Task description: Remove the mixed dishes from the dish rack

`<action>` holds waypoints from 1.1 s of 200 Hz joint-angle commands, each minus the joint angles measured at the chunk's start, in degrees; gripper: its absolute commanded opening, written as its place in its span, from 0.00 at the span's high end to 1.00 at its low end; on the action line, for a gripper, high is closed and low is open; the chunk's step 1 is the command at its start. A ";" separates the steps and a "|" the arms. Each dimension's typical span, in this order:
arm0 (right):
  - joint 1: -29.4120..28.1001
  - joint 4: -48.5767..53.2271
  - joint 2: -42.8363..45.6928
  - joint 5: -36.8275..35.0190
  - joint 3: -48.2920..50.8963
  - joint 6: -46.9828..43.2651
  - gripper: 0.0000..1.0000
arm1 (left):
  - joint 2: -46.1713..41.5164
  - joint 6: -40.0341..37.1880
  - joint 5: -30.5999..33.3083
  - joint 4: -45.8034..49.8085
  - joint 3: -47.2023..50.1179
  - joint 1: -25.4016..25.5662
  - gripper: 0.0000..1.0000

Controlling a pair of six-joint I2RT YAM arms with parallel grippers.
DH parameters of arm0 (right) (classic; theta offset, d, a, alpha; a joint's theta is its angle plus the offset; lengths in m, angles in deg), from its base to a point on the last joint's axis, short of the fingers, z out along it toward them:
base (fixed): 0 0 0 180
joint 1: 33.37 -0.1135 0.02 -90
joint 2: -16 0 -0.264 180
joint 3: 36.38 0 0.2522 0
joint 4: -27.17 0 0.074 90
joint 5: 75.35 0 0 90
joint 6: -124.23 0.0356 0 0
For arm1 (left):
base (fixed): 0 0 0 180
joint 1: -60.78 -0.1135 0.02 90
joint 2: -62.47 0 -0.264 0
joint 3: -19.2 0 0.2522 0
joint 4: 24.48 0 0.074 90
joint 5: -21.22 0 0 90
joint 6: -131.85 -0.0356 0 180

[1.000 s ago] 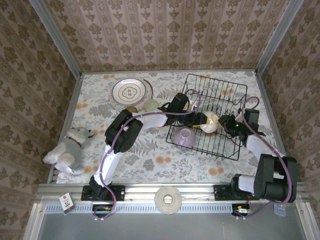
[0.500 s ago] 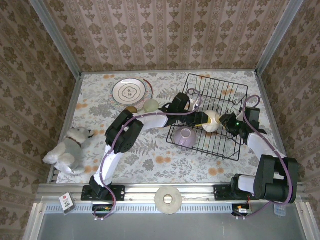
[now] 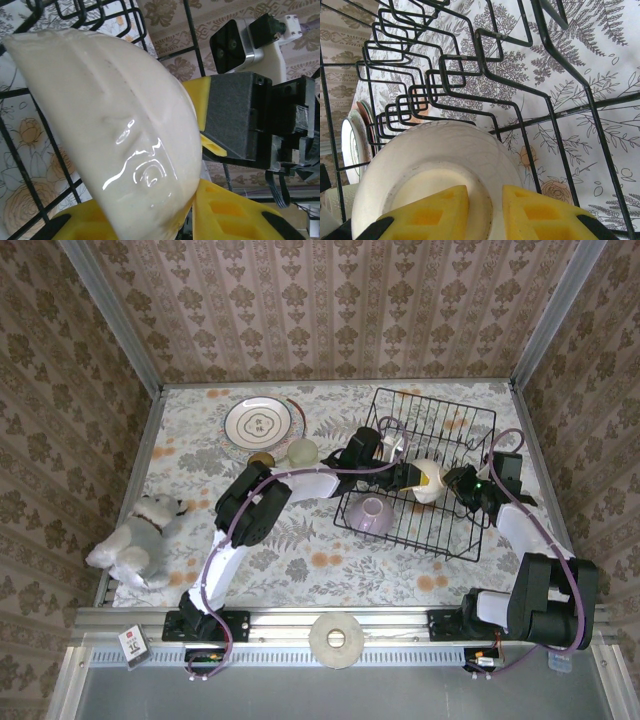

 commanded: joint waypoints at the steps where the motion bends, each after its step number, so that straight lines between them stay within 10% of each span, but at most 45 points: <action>1: -0.04 6.48 1.05 -0.11 -0.32 -1.52 0.74 | 1.35 1.49 -0.39 -3.77 -1.85 0.77 0.74; 110: 0.12 8.32 2.11 -0.66 -2.76 -2.65 0.73 | 2.23 1.87 -0.19 -5.72 -3.26 0.24 1.00; 220: 0.07 12.66 4.80 -3.01 -6.13 -6.31 0.63 | -1.54 -9.18 -0.86 3.99 -8.95 -0.22 1.00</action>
